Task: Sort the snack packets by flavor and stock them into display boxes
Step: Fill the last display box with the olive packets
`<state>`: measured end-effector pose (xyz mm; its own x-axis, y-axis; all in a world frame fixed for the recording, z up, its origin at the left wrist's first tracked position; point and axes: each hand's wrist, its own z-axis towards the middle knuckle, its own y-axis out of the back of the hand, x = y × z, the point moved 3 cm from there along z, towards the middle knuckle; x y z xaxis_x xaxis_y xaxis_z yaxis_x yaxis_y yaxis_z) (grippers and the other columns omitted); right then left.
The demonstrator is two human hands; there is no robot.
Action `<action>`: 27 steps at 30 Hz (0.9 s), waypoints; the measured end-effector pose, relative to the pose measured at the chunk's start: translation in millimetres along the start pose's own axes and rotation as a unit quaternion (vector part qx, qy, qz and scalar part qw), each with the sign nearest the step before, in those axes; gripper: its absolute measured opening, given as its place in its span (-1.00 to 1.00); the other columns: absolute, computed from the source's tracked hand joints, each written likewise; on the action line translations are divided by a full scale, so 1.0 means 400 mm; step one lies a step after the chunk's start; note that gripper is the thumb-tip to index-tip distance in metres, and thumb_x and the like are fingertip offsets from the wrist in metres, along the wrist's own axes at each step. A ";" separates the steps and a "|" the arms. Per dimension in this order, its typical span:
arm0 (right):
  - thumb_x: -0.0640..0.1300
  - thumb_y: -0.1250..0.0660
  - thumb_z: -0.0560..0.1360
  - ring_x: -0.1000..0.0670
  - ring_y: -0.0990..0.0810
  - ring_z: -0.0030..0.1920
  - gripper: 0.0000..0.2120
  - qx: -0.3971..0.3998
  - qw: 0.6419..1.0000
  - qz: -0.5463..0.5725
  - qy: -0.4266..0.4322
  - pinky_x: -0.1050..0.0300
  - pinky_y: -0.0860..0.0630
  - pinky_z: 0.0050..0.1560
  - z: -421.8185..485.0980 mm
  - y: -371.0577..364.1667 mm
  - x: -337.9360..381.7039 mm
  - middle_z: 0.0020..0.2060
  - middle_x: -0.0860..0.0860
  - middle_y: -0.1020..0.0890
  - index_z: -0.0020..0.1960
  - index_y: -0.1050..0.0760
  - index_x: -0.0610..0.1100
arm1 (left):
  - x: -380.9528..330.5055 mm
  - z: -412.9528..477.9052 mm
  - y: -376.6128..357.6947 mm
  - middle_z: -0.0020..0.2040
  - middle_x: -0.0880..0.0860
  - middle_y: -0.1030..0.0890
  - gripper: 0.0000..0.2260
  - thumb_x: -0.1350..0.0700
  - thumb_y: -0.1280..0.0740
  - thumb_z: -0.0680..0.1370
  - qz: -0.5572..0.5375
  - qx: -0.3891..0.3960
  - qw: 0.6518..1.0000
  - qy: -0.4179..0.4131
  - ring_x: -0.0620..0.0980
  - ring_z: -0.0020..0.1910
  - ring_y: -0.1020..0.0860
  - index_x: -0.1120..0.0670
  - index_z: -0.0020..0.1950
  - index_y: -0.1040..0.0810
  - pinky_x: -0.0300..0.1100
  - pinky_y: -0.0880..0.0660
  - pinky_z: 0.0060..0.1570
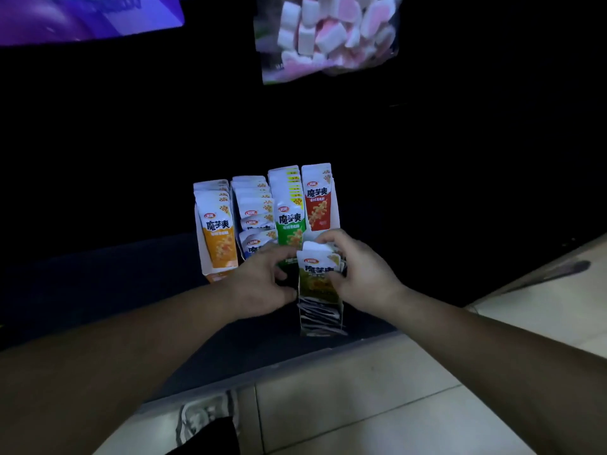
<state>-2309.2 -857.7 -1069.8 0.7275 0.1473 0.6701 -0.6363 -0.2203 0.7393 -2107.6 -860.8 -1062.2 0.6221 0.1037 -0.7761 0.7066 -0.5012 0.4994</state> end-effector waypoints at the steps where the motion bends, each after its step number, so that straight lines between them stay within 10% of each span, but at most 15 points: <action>1: -0.22 -0.43 0.53 -0.07 -0.56 0.18 -0.45 0.005 0.999 -0.045 -0.004 -0.01 -0.57 0.04 -0.001 0.002 -0.008 0.25 0.02 -0.54 0.31 -0.29 0.26 | 0.013 -0.008 0.001 0.23 -0.06 -0.46 -0.34 0.12 -0.54 0.51 0.008 -0.003 1.000 0.012 -0.21 0.05 -0.53 -0.22 0.51 -0.36 -0.49 -0.46 -0.25; 10: 0.03 -0.47 0.55 -0.02 -0.50 0.17 -0.32 -0.008 0.987 -0.158 0.014 0.11 -0.45 -0.07 -0.026 -0.021 -0.050 0.27 0.10 -0.32 0.56 -0.23 0.15 | 0.059 -0.047 -0.058 0.65 -0.10 -0.08 0.30 -0.24 -0.69 0.20 0.076 0.083 0.993 0.023 -0.06 0.25 -0.54 -0.20 0.67 0.15 -0.25 -0.57 0.11; 15: 0.17 -0.52 0.46 0.02 -0.61 0.12 -0.27 -0.077 0.991 -0.026 -0.107 0.05 -0.58 0.05 -0.018 -0.001 -0.081 0.27 0.10 -0.52 0.53 -0.26 0.19 | 0.025 -0.018 -0.075 0.38 -0.15 -0.51 -0.22 -0.13 -0.59 0.42 0.013 0.045 0.998 -0.038 -0.13 0.04 -0.64 -0.41 0.49 -0.20 -0.24 -0.61 0.02; 21: 0.20 -0.46 0.51 0.09 -0.68 0.02 -0.60 -0.038 0.965 0.210 -0.152 0.21 -0.58 -0.04 -0.011 -0.007 -0.098 0.00 0.09 -0.66 0.29 -0.45 0.21 | 0.047 0.053 -0.066 0.45 0.04 -0.51 -0.21 -0.31 -0.42 0.51 0.145 -0.095 0.984 0.038 0.06 0.29 -0.57 -0.02 0.62 -0.21 -0.20 -0.52 0.01; 27: 0.07 -0.53 0.48 0.18 -0.62 -0.02 -0.33 0.014 0.971 0.152 -0.186 0.24 -0.58 -0.04 -0.047 -0.036 -0.127 -0.01 0.13 -0.62 0.50 -0.33 0.09 | 0.046 0.032 -0.107 0.20 -0.10 -0.63 -0.27 -0.03 -0.51 0.50 0.039 -0.049 0.998 -0.017 -0.11 -0.09 -0.69 -0.26 0.56 -0.21 -0.06 -0.66 0.01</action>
<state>-2341.9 -843.9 -1113.3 0.5524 -0.2863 0.7829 -0.8330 -0.2258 0.5052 -2130.8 -848.5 -1102.8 0.6660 0.0364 -0.7450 0.6869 -0.4193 0.5936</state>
